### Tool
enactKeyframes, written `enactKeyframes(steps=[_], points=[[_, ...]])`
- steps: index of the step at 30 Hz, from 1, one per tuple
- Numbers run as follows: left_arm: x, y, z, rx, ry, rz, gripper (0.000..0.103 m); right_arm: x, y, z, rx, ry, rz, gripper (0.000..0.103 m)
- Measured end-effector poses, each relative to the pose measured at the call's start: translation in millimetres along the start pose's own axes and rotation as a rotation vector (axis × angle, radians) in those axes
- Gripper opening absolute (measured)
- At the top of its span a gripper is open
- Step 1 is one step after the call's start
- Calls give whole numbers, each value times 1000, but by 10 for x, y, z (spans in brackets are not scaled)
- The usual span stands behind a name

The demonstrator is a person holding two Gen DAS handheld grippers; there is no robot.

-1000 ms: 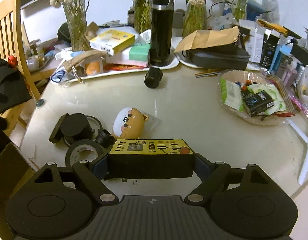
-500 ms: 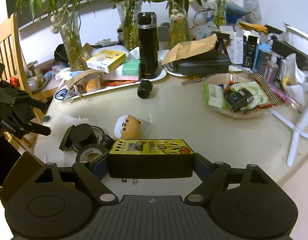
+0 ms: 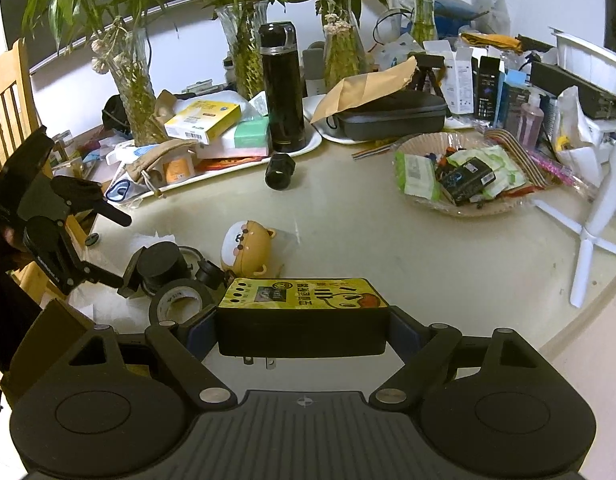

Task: Organize rigid objects
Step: 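Lift the yellow box with the right tool while the left tool grasps the flat black case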

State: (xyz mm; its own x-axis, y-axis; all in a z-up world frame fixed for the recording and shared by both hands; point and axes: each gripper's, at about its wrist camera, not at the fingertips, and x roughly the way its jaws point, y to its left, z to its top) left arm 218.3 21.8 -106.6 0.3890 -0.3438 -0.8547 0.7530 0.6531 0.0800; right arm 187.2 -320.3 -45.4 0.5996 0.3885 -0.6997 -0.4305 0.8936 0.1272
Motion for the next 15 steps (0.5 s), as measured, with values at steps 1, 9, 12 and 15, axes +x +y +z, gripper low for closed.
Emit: enactKeyframes(steps=[1, 9, 12, 15], points=[[30, -2, -3, 15, 9, -3, 93, 4, 0, -3, 1, 0, 1, 88], [193, 33, -19, 55, 77, -54, 80, 9, 1, 0, 0, 2, 2, 88], [229, 40, -36, 58, 86, -64, 73, 5, 9, -2, 0, 1, 1, 88], [221, 27, -37, 65, 82, -61, 69, 2, 15, -6, -5, 0, -1, 88]])
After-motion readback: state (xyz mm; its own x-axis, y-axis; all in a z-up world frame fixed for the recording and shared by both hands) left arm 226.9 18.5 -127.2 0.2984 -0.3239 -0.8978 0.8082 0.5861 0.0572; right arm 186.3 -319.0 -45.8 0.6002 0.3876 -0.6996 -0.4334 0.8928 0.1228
